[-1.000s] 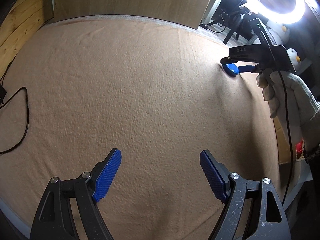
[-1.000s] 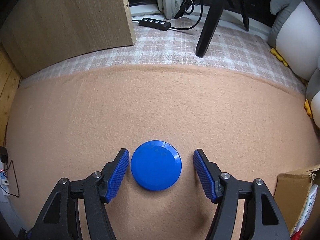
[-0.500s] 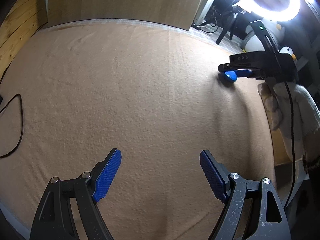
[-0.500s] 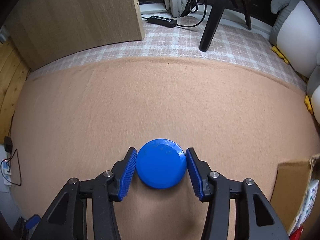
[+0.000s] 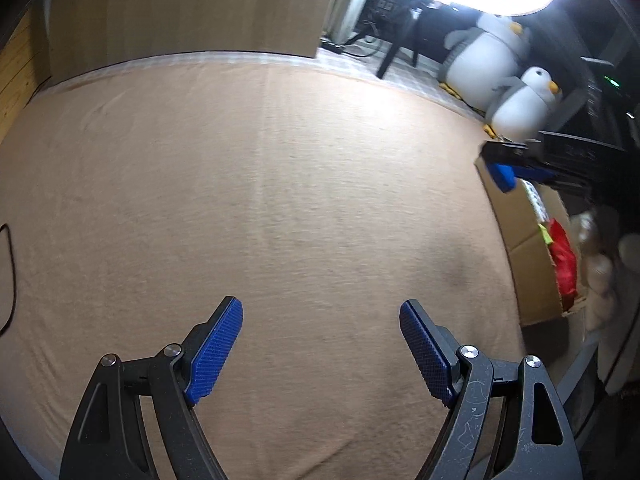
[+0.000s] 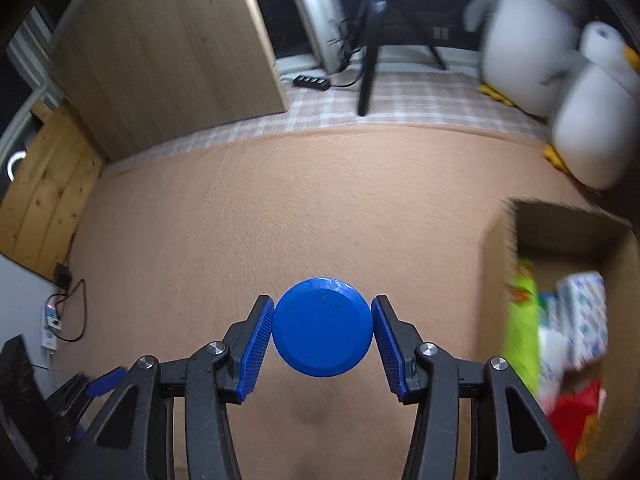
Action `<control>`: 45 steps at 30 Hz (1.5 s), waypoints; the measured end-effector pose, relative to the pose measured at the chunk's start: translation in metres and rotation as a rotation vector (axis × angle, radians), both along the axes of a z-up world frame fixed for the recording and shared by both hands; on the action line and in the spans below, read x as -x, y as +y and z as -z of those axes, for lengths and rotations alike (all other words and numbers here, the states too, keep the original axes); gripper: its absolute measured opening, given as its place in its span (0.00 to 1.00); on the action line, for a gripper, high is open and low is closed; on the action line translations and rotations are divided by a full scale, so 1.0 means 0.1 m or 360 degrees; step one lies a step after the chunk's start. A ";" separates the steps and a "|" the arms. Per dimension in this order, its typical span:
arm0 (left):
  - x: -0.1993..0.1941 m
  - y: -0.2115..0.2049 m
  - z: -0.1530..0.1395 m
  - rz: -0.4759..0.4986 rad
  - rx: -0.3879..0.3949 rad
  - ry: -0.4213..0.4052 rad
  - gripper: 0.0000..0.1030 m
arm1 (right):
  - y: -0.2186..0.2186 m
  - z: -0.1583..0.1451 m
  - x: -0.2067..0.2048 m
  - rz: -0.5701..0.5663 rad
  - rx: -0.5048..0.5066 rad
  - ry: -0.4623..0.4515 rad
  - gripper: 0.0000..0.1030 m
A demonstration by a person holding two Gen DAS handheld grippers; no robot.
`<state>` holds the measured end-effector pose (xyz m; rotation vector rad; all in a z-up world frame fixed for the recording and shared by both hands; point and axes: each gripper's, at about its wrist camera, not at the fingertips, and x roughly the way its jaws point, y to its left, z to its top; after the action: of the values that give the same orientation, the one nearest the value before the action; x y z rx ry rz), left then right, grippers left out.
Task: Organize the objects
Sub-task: 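Carry the blue tin with the right gripper into the box and open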
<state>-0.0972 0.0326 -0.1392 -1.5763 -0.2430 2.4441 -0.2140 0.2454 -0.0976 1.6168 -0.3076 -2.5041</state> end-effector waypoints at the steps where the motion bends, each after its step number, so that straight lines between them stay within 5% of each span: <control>1: -0.01 0.05 -0.01 0.0012 0.0001 0.0002 0.81 | 0.07 -0.03 -0.05 0.0016 0.0004 0.0012 0.45; 10: -0.05 0.46 -0.06 0.0107 0.0002 0.0016 0.81 | 0.89 -0.27 -0.74 0.0229 -0.0077 0.0089 0.45; 20: -0.04 0.75 -0.04 0.0160 0.0006 0.0016 0.81 | 1.50 -0.18 -1.01 0.0440 -0.0086 0.0075 0.45; 45: -0.11 0.59 -0.18 0.0151 0.0018 0.0066 0.81 | 1.39 -0.33 -1.00 0.0470 -0.0105 0.0128 0.49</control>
<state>-0.0860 0.0914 -0.1208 -1.5041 -0.1443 2.4067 -0.1145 0.3840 -0.0646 1.5912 -0.4915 -2.8146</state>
